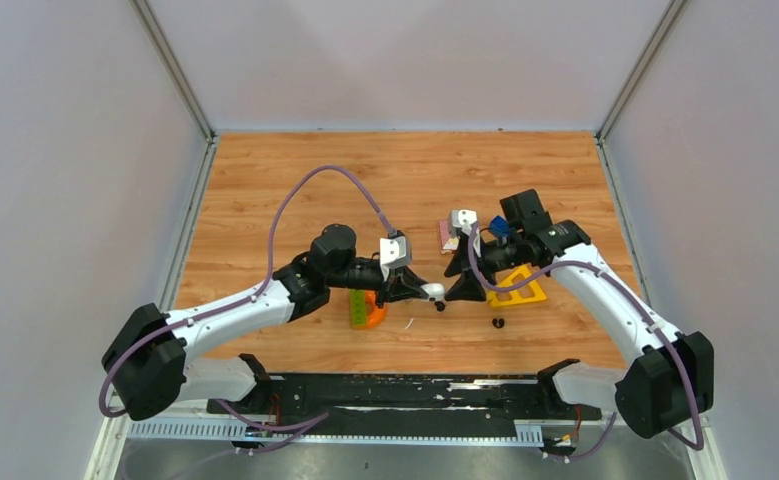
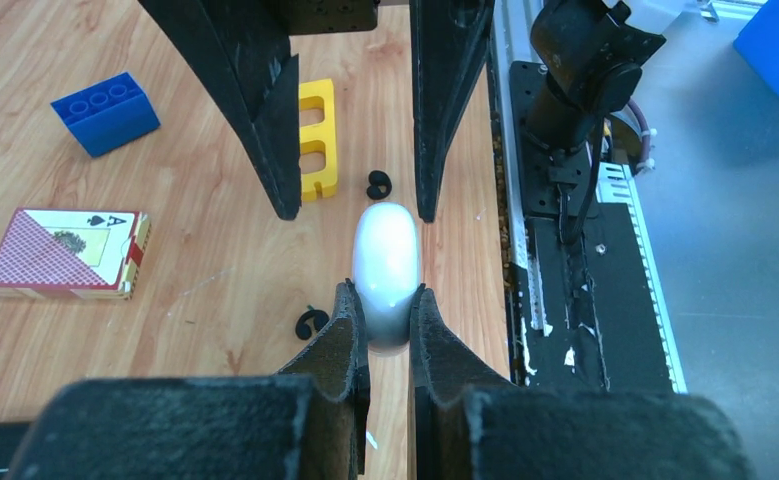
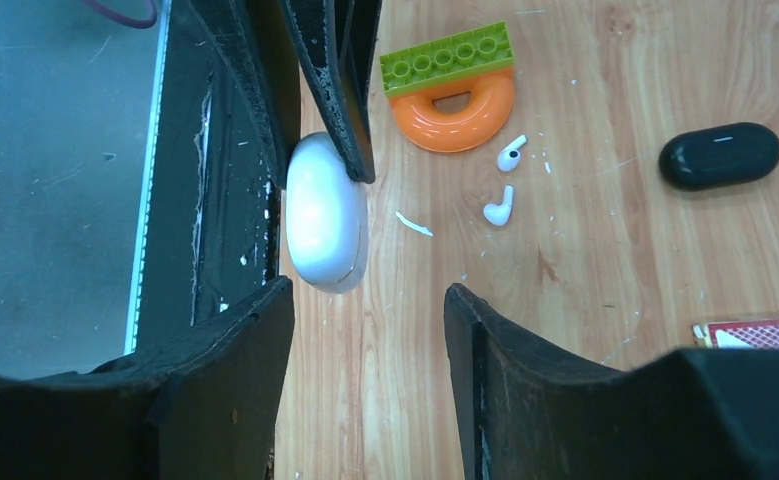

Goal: Insert the wireless bluetooth earbuds into the charging case
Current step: Pick up the charging case at the center of the board.

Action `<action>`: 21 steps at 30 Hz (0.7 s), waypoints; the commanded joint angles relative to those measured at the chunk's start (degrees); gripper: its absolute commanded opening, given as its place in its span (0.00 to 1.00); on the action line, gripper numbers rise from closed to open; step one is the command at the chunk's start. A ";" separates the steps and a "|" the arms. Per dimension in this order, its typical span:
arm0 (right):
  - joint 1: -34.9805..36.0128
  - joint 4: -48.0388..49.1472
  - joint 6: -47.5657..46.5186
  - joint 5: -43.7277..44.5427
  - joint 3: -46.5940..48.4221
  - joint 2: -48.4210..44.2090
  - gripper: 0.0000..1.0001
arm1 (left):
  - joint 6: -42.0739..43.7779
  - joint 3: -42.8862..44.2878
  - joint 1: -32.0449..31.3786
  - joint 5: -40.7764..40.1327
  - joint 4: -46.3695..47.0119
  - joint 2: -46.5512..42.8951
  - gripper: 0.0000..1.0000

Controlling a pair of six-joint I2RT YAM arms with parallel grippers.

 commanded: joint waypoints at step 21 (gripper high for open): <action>3.94 -0.15 3.34 -4.09 3.66 3.74 0.42 | -0.84 1.18 -0.07 1.47 1.84 1.38 0.01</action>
